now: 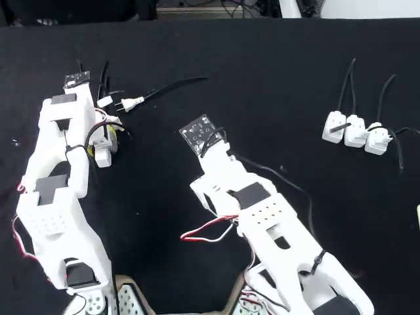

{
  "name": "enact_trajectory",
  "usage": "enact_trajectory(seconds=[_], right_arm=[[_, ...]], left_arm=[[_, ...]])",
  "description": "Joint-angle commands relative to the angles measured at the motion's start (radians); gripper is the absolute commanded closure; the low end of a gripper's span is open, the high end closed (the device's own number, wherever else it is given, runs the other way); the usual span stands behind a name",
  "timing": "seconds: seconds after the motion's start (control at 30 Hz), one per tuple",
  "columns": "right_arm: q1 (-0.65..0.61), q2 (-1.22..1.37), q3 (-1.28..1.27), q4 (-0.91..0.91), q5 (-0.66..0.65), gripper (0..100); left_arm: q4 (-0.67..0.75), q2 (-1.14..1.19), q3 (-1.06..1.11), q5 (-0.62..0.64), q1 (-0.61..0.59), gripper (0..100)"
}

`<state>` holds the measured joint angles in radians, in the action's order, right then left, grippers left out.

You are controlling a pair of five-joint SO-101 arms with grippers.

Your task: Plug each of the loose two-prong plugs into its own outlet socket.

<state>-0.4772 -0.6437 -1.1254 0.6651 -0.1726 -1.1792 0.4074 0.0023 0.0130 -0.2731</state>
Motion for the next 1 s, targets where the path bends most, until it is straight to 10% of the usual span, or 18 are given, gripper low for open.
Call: enact_trajectory(seconds=[0.0,0.37,0.7,0.97], right_arm=[[-0.011,-0.039,0.004,-0.025,-0.009,73.0],[0.101,-0.047,0.012,-0.032,0.003,73.0],[0.296,-0.047,0.038,-0.054,0.106,73.0],[0.295,-0.045,0.035,-0.054,0.098,73.0]], left_arm=[[-0.118,-0.058,-0.058,-0.006,0.019,93],[-0.269,-0.485,0.151,0.023,0.136,97],[-0.017,-0.855,0.773,-0.176,0.456,97],[0.109,-0.950,0.969,-0.196,0.440,74]])
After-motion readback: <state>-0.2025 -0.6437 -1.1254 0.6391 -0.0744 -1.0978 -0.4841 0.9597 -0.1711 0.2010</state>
